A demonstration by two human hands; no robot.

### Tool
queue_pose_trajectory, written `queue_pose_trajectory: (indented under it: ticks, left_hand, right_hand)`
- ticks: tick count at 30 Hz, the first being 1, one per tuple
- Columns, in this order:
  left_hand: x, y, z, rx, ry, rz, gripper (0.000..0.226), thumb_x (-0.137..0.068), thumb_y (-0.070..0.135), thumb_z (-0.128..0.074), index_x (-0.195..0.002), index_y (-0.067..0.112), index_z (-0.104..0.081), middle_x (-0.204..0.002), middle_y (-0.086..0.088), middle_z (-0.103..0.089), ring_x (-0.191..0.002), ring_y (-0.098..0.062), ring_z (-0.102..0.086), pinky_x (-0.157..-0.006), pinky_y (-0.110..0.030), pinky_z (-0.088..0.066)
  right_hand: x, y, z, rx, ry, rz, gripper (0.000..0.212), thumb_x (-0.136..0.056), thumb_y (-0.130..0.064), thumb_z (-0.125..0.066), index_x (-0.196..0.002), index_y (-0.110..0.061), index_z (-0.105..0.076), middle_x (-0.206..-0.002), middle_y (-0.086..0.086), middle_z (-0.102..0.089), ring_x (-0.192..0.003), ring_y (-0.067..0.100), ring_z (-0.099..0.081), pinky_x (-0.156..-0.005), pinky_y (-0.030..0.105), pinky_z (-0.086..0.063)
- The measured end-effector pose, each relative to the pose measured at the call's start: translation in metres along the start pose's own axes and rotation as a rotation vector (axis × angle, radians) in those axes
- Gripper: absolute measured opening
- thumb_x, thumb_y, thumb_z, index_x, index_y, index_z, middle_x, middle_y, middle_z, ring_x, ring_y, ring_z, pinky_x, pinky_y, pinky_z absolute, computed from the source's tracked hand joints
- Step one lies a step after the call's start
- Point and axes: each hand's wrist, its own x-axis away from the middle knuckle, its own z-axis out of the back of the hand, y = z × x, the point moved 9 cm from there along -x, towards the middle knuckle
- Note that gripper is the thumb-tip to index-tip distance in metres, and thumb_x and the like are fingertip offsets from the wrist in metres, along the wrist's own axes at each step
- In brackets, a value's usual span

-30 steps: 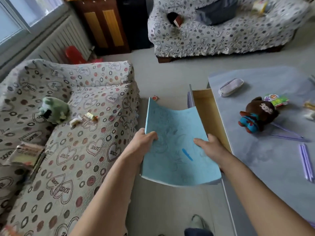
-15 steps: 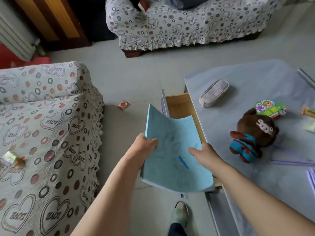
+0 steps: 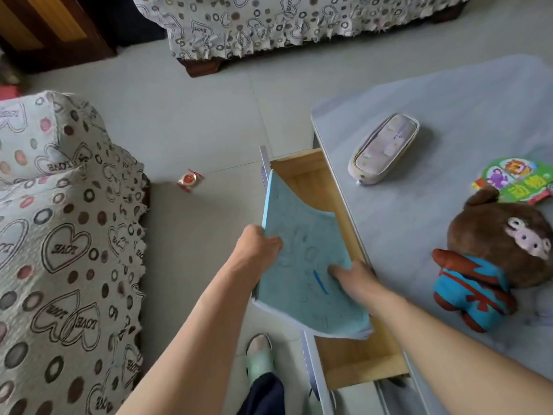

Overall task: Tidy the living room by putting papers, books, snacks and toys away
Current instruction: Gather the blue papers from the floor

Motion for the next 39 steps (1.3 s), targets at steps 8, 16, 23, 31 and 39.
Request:
queue_pose_trajectory:
  ticks: [8, 16, 23, 31, 39]
  left_hand:
    - [-0.076, 0.022, -0.032, -0.105, -0.018, -0.067, 0.029, -0.086, 0.016, -0.055, -0.114, 0.011, -0.057, -0.104, -0.010, -0.064, -0.083, -0.028, -0.059, -0.067, -0.027, -0.041]
    - [-0.121, 0.020, -0.040, -0.112, -0.052, -0.056, 0.026, -0.085, 0.013, -0.056, -0.110, 0.010, -0.062, -0.101, -0.013, -0.069, -0.085, -0.031, -0.067, -0.065, -0.026, -0.047]
    - [-0.150, 0.031, -0.054, 0.096, -0.031, -0.032, 0.019, -0.084, 0.010, -0.058, -0.102, 0.008, -0.066, -0.099, -0.013, -0.071, -0.086, -0.031, -0.069, -0.076, -0.036, -0.057]
    - [-0.159, 0.029, -0.100, 0.431, -0.074, -0.002, 0.022, -0.089, 0.002, -0.052, -0.109, 0.011, -0.054, -0.097, -0.007, -0.067, -0.082, -0.025, -0.067, -0.075, -0.040, -0.059]
    - [-0.178, 0.013, -0.129, 0.377, -0.123, 0.225, 0.041, -0.089, -0.003, -0.046, -0.129, 0.008, -0.046, -0.122, -0.014, -0.058, -0.109, -0.034, -0.059, -0.093, -0.041, -0.052]
  right_hand:
    - [-0.051, 0.022, 0.003, -0.249, 0.147, -0.092, 0.012, -0.086, -0.016, -0.060, -0.097, -0.017, -0.065, -0.087, 0.002, -0.069, -0.076, 0.022, -0.066, -0.069, 0.033, -0.056]
    - [-0.050, 0.056, -0.012, -0.606, 0.468, -0.262, 0.016, -0.082, -0.012, -0.072, -0.095, -0.003, -0.071, -0.085, 0.009, -0.070, -0.072, 0.025, -0.065, -0.065, 0.028, -0.050]
    - [-0.049, 0.069, -0.043, -1.451, 0.636, -0.659, 0.027, -0.073, -0.015, -0.079, -0.076, -0.002, -0.056, -0.081, 0.008, -0.064, -0.070, 0.021, -0.065, -0.061, 0.031, -0.054]
    - [-0.096, 0.028, -0.040, -1.580, 0.519, -0.506, 0.011, -0.088, -0.011, -0.064, -0.096, -0.007, -0.058, -0.095, 0.008, -0.066, -0.076, 0.020, -0.065, -0.072, 0.038, -0.055]
    - [-0.124, 0.024, -0.029, -1.561, 0.589, -0.464, 0.033, -0.094, -0.010, -0.057, -0.127, -0.012, -0.053, -0.123, 0.006, -0.062, -0.108, 0.025, -0.061, -0.094, 0.043, -0.051]
